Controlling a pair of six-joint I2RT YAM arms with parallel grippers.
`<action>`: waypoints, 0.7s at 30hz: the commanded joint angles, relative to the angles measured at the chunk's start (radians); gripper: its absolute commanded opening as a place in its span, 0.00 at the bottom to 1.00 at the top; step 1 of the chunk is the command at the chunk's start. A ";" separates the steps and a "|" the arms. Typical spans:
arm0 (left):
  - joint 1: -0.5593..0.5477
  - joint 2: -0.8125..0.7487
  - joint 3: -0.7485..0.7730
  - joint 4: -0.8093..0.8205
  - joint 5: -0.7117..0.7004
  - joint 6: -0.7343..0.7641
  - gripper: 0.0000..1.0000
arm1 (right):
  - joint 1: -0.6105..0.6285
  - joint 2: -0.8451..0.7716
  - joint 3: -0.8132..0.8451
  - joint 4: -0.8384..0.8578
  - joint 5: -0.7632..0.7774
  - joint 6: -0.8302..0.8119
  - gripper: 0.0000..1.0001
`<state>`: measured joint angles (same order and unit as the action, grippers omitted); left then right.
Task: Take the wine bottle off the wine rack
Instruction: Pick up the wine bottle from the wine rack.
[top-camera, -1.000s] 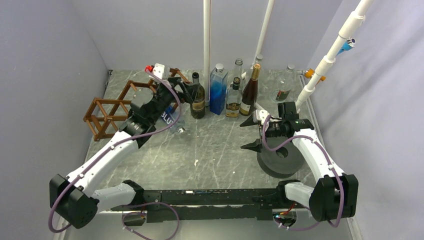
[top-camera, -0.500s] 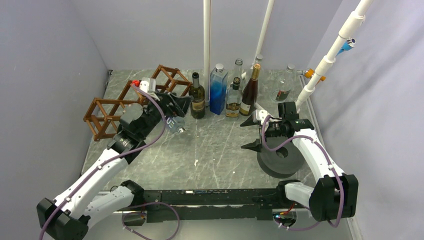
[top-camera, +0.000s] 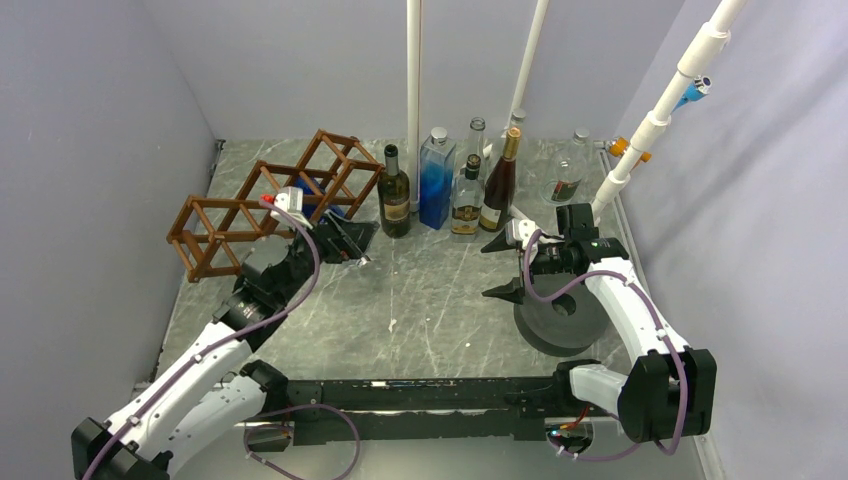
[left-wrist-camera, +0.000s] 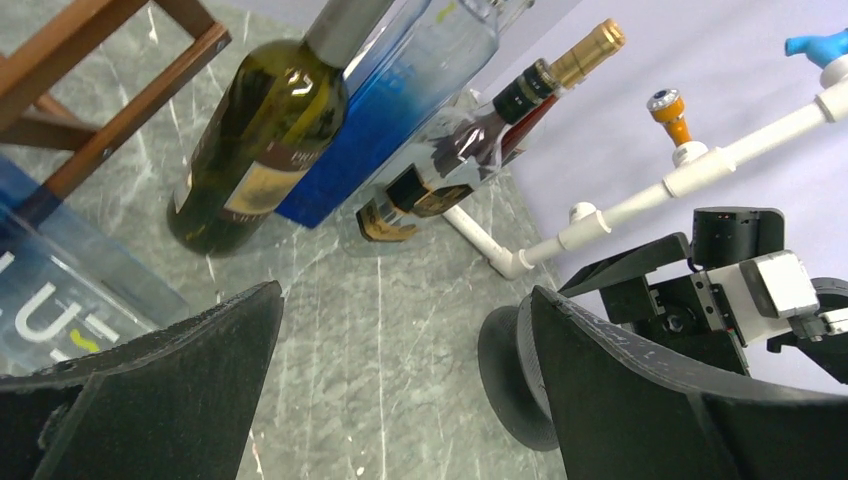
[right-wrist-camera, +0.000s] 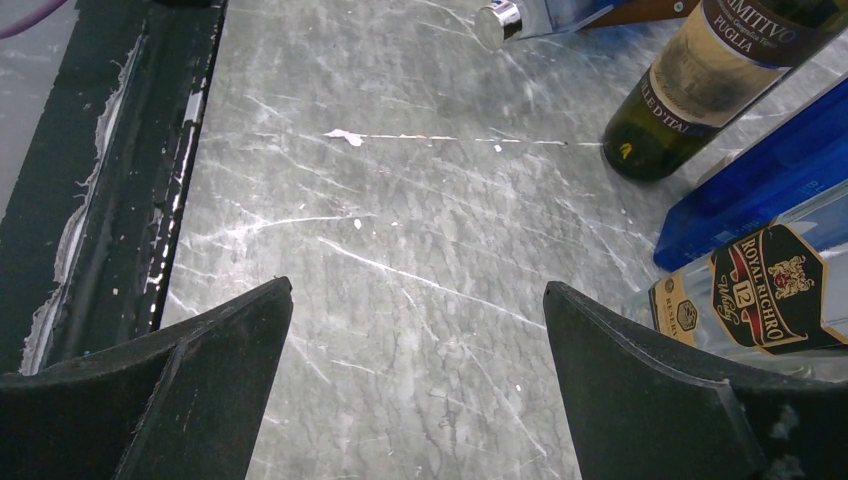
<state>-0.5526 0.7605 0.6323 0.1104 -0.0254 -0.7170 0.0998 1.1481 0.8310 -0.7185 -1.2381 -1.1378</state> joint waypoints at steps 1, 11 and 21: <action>0.005 -0.033 -0.033 -0.005 -0.022 -0.073 0.99 | -0.003 -0.003 0.005 -0.007 -0.023 -0.030 0.99; 0.005 -0.079 -0.103 -0.069 -0.086 -0.159 1.00 | -0.005 0.006 0.005 -0.008 -0.019 -0.033 0.99; 0.005 -0.062 -0.118 -0.150 -0.157 -0.223 0.99 | -0.004 0.013 0.005 -0.010 -0.018 -0.034 0.99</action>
<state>-0.5526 0.6903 0.5106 -0.0238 -0.1478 -0.9112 0.0994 1.1591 0.8310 -0.7185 -1.2354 -1.1442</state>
